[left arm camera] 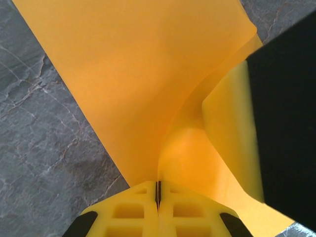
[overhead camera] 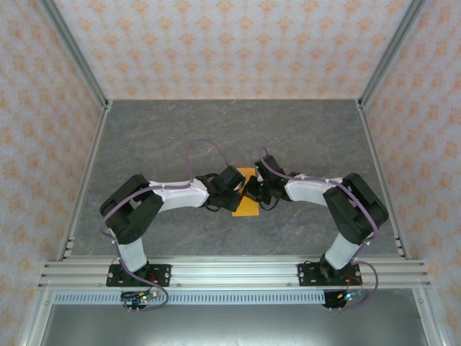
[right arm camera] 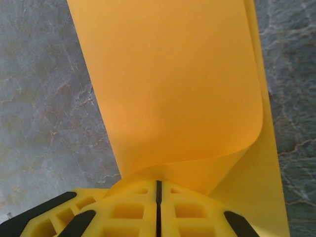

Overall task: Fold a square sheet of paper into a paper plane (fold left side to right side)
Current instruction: Fold the triangle a second time at the center of the table.

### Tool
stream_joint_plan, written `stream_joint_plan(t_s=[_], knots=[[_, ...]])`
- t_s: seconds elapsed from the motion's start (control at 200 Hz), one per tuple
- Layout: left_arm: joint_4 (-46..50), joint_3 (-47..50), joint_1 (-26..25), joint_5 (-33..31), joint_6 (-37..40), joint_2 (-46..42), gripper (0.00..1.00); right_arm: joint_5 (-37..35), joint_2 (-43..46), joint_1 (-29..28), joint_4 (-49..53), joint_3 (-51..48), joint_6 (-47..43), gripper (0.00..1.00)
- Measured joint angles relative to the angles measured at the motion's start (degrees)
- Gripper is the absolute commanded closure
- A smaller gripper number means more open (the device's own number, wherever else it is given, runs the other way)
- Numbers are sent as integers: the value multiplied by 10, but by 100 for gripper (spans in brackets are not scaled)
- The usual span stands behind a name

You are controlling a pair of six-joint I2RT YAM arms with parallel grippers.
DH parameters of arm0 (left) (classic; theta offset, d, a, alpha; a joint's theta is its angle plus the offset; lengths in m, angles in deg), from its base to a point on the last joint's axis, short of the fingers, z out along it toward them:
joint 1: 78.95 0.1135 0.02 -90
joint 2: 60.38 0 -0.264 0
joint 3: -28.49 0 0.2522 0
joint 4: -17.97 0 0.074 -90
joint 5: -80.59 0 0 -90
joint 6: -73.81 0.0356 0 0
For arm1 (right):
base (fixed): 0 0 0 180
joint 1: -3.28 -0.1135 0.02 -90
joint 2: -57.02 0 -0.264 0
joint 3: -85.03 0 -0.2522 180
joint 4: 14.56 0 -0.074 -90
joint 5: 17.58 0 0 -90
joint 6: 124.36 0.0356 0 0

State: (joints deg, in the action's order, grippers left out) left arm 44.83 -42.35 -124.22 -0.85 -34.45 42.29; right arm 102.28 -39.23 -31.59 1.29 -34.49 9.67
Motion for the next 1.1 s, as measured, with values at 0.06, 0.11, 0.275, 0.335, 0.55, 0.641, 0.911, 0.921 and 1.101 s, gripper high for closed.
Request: stream_joint_plan(t_s=[0.06, 0.11, 0.275, 0.335, 0.55, 0.641, 0.911, 0.921, 1.101], knots=[[0, 0, 0, 0, 0, 0, 99, -1, -2, 0, 4, 1, -3, 92], [0, 0, 0, 0, 0, 0, 99, -3, -4, 0, 6, 1, -6, 92], [0, -1, 0, 0, 2, 1, 99, -7, -9, 0, 14, 2, -8, 91], [0, -2, 0, 0, 2, 1, 97, -10, -9, 0, 17, 2, -10, 92], [0, -2, 0, -1, 2, 1, 88, -17, -14, -2, 28, 9, -15, 92], [7, -2, 0, -7, 1, -3, 80, -16, -16, -2, 31, 12, -16, 92], [29, 14, 0, -16, -11, -92, 76, -16, -17, -2, 31, 12, -17, 92], [28, 15, 0, -14, -12, -95, 76, -16, -17, -2, 31, 12, -17, 92], [-2, 43, 0, 52, -42, -110, 83, -16, -17, -2, 33, 12, -18, 92]])
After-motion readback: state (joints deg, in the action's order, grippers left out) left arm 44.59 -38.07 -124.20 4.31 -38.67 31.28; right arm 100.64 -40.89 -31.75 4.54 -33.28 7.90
